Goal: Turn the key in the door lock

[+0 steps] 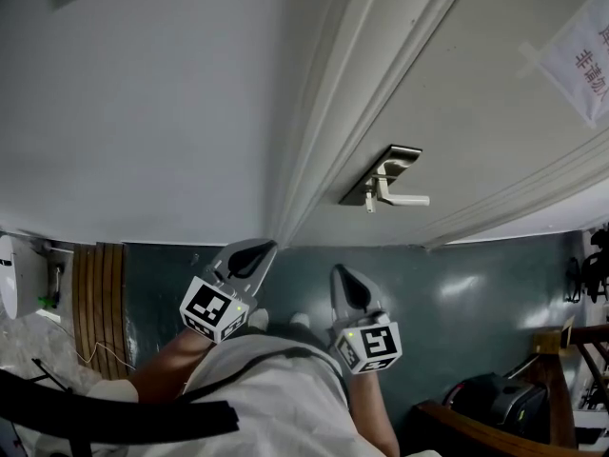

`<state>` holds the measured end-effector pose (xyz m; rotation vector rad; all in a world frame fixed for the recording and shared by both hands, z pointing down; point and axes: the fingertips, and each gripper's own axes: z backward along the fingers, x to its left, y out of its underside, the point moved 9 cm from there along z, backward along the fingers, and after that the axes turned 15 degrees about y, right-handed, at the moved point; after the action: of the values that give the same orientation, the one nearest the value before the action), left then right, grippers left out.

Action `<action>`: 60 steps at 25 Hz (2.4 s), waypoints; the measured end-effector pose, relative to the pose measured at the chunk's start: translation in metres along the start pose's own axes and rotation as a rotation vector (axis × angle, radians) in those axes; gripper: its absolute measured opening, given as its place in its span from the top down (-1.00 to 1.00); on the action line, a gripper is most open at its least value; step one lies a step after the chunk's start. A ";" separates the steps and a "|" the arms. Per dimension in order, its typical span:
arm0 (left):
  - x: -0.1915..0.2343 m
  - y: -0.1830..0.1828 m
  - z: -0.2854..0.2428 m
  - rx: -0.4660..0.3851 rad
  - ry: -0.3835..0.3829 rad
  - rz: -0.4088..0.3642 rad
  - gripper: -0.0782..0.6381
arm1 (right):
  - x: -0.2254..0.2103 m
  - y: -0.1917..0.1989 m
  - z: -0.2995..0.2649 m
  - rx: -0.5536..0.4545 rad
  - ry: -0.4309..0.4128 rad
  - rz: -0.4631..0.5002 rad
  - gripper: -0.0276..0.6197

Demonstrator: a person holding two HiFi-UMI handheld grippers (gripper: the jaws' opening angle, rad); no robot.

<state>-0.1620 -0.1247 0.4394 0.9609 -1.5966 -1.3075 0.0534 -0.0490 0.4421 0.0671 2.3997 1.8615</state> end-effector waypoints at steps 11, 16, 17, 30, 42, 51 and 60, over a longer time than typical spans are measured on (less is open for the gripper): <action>-0.008 -0.006 -0.016 -0.017 -0.116 -0.002 0.77 | -0.042 -0.002 -0.033 -0.051 -0.097 -0.137 0.89; -0.012 -0.008 -0.037 -0.009 -0.165 -0.009 0.77 | -0.078 0.005 -0.057 -0.031 -0.119 -0.285 0.89; -0.014 -0.009 -0.040 -0.008 -0.173 -0.009 0.77 | -0.085 0.007 -0.062 -0.027 -0.122 -0.332 0.89; -0.025 -0.024 -0.091 -0.025 -0.164 -0.017 0.77 | -0.139 0.047 -0.115 0.062 -0.142 -0.659 0.70; -0.033 -0.028 -0.137 -0.011 -0.088 -0.031 0.77 | -0.161 0.065 -0.148 0.057 -0.227 -1.007 0.44; -0.041 -0.026 -0.136 0.013 -0.083 -0.038 0.77 | -0.162 0.075 -0.163 0.091 -0.312 -1.149 0.44; -0.043 -0.025 -0.129 0.017 -0.094 -0.050 0.77 | -0.168 0.074 -0.164 0.090 -0.279 -1.120 0.76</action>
<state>-0.0253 -0.1336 0.4228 0.9675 -1.6672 -1.3933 0.2007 -0.2048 0.5627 -0.7742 1.6937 1.0984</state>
